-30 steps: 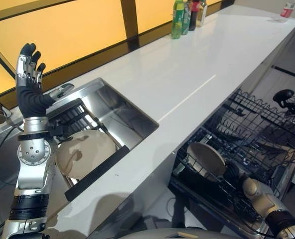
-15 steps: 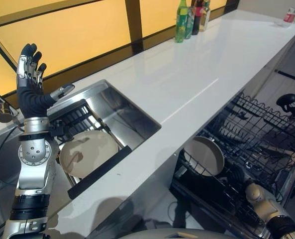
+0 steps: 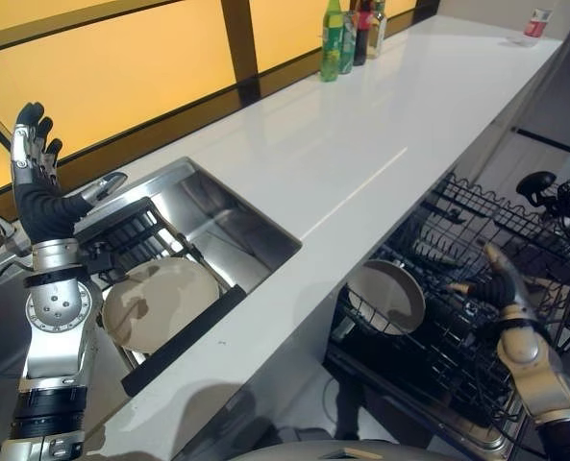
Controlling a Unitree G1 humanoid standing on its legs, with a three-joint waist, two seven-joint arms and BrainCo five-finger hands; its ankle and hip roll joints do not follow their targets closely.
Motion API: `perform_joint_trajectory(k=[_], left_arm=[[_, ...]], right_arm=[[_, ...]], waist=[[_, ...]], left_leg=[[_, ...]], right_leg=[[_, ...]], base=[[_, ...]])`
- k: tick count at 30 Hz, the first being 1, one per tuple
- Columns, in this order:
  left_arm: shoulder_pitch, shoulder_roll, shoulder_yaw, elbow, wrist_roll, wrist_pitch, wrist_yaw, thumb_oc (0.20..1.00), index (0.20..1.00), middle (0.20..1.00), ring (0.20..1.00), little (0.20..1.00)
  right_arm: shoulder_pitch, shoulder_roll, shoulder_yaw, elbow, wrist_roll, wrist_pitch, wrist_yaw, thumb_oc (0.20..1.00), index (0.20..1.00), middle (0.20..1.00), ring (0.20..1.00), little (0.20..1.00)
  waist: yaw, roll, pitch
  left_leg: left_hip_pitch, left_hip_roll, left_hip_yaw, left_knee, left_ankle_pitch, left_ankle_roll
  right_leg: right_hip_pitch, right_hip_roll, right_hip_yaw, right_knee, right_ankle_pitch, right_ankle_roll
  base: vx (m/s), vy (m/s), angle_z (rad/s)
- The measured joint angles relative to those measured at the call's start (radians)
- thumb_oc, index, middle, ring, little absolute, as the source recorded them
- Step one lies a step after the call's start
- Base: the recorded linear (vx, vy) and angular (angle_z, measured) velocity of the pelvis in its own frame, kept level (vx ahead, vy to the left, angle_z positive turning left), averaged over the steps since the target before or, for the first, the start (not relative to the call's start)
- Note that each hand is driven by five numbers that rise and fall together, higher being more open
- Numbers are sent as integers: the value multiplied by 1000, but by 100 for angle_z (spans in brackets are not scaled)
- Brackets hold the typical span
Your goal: Pick up plates and place into dishwasher.
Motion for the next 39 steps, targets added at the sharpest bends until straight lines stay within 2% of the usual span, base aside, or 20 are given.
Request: perform_joint_trajectory(k=[4, 6, 7, 8, 9, 10, 11, 13, 14, 16, 19, 22, 28, 30, 34, 39], left_arm=[[1, 0, 1, 99, 37, 94, 6, 1000, 1000, 1000, 1000, 1000], [14, 0, 1, 140, 38, 135, 5, 1000, 1000, 1000, 1000, 1000], [29, 0, 10, 143, 40, 151, 4, 1000, 1000, 1000, 1000, 1000], [54, 3, 12, 144, 50, 160, 2, 1000, 1000, 1000, 1000, 1000], [65, 13, 13, 144, 65, 167, -3, 1000, 1000, 1000, 1000, 1000], [67, 20, 15, 144, 78, 176, -13, 1000, 1000, 1000, 1000, 1000], [66, 19, 15, 141, 78, 179, -23, 1000, 1000, 1000, 1000, 1000], [61, 18, 15, 140, 78, 195, -39, 1000, 1000, 1000, 1000, 1000], [50, 18, 10, 147, 81, 206, -47, 1000, 1000, 1000, 1000, 1000], [17, 21, 2, 171, 117, 242, -63, 1000, 1000, 1000, 1000, 1000], [2, 44, -16, 230, 136, 287, -86, 1000, 1000, 1000, 1000, 1000], [3, 56, -45, 250, 158, 325, -116, 1000, 1000, 1000, 1000, 1000], [-16, 70, -118, 319, 233, 353, -132, 1000, 1000, 1000, 1000, 1000], [-20, 74, -125, 349, 238, 395, -145, 1000, 1000, 1000, 1000, 1000], [-43, 115, -206, 432, 276, 500, -228, 1000, 1000, 1000, 1000, 1000], [-43, 130, -217, 485, 320, 560, -301, 1000, 1000, 1000, 1000, 1000]], right_arm=[[-17, -31, -8, -38, 53, -44, 3, 1000, 1000, 1000, 1000, 1000], [-39, -32, -14, -57, 72, -62, 5, 1000, 1000, 1000, 1000, 1000], [-53, -30, -11, -69, 82, -68, 11, 1000, 1000, 1000, 1000, 1000], [-68, -34, -14, -81, 90, -78, 17, 1000, 1000, 1000, 1000, 1000], [-84, -33, -18, -89, 93, -83, 19, 1000, 1000, 1000, 1000, 1000], [-99, -33, -21, -96, 94, -84, 23, 1000, 1000, 1000, 1000, 1000], [-100, -41, -24, -108, 94, -85, 24, 1000, 1000, 1000, 1000, 1000], [-98, -54, -25, -115, 94, -85, 24, 1000, 1000, 1000, 1000, 1000], [-93, -55, -25, -115, 94, -85, 22, 1000, 1000, 1000, 1000, 1000], [-90, -52, -22, -115, 99, -85, 22, 1000, 1000, 1000, 1000, 1000], [-90, -51, -22, -115, 105, -86, 19, 1000, 1000, 1000, 1000, 1000], [-92, -52, -24, -115, 121, -86, 8, 1000, 1000, 1000, 1000, 1000], [-92, -69, -24, -115, 140, -81, 2, 1000, 1000, 1000, 1000, 1000], [-92, -76, -24, -115, 142, -80, -1, 1000, 1000, 1000, 1000, 1000], [-95, -100, -22, -115, 161, -72, -23, 1000, 1000, 1000, 1000, 1000], [-95, -130, -22, -115, 181, -62, -28, 1000, 1000, 1000, 1000, 1000]], waist=[[6, 6, 2], [28, -2, 8], [40, -20, 19], [60, -38, 29], [62, -32, 27], [56, -23, 25], [48, -2, 16], [28, 31, 9], [20, 32, 11], [20, 14, 25], [20, -1, 38], [25, 11, 46], [14, 42, 67], [3, 46, 72], [-3, 52, 95], [0, 63, 108]], left_leg=[[0, 1, -13, 23, 0, 1], [-12, -4, -90, 90, -3, -1], [-40, -18, -148, 174, -5, -2], [-61, -21, -217, 189, -25, -11], [-61, -20, -268, 145, -26, -14], [-56, -22, -275, 132, -23, -9], [-56, -21, -259, 102, -7, 10], [-39, -11, -217, 50, -15, 5], [-38, -12, -216, 32, -21, 2], [-40, -29, -215, 17, -15, 11], [-39, -36, -216, 6, -8, 16], [-33, -35, -215, -4, -3, 17], [-24, -39, -209, -40, 15, 18], [-27, -40, -205, -50, 18, 19], [-27, -41, -204, -53, 19, 19], [-27, -41, -204, -53, 19, 19]], right_leg=[[-7, 0, 24, 1, 1, -2], [-6, -10, 69, 5, 3, -8], [1, -25, 109, 5, 5, -12], [5, -38, 150, 3, 5, -21], [6, -34, 156, 1, 5, -24], [4, -27, 159, 1, 5, -24], [-3, -16, 155, 7, 5, -19], [-12, 0, 149, 11, 14, 2], [-20, -2, 144, 11, 13, 9], [-37, -17, 145, 10, 21, 21], [-40, -23, 144, 7, 26, 25], [-39, -23, 143, 7, 26, 25], [-46, -26, 141, 3, 27, 28], [-51, -27, 141, 1, 28, 29], [-54, -27, 141, -3, 31, 30], [-51, -28, 140, -8, 32, 30]], base=[[27, 23, -17], [89, 93, -51], [136, 116, -78], [173, 119, -69], [136, 102, -51], [134, 126, -8], [111, 111, -1], [154, 164, 8], [151, 170, 12], [171, 155, 3], [145, 147, 0], [136, 102, 0], [86, 43, 0], [76, 20, -1], [22, 8, -2], [0, 0, 0]])
